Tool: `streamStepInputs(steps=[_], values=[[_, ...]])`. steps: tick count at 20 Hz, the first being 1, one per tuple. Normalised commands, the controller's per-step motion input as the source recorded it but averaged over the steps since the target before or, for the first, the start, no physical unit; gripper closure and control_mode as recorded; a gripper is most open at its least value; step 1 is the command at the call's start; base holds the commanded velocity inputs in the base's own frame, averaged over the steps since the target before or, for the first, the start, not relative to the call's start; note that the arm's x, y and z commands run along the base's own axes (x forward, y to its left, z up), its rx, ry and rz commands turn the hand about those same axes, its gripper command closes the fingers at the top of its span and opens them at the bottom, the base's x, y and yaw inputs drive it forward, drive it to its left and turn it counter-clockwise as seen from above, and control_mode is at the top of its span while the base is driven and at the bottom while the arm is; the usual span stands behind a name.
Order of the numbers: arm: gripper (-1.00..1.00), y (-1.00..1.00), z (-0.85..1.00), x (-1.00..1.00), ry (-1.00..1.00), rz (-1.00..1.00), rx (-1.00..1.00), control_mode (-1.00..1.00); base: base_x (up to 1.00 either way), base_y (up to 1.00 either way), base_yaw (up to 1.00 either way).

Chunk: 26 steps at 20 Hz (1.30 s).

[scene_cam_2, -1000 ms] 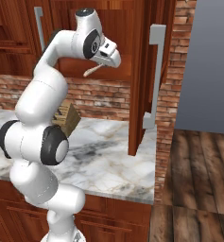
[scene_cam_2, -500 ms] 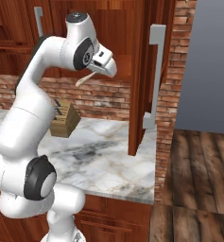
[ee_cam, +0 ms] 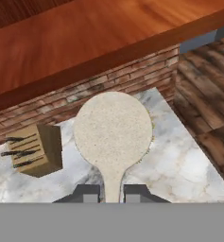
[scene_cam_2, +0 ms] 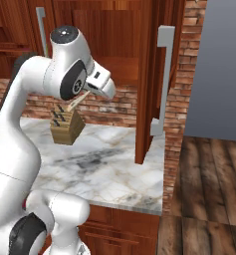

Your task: Open the cabinet. Pick the dish brush and place it next to the sink. Then close the cabinet.

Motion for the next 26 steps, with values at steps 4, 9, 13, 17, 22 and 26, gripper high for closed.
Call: streamStepInputs(steps=[4,9,13,17,22,26], values=[[1.00,0.00,0.00,-0.93,0.02,0.22,0.00,-1.00,0.00,0.00,0.00],[1.00,0.00,0.00,-0.94,0.09,0.22,0.00,-1.00,0.00,0.00,0.00],[1.00,0.24,0.00,-0.99,0.03,0.13,0.00,-1.00,0.00,0.00,0.00],[1.00,0.91,0.00,-0.60,0.06,0.01,-0.06,-1.00,0.00,0.00,0.00],[1.00,0.93,-0.14,-0.23,0.04,0.00,-0.01,-1.00,0.00,0.00,0.00],[1.00,0.46,-0.33,-0.08,0.02,0.00,0.00,-1.00,0.00,0.00,0.00]])
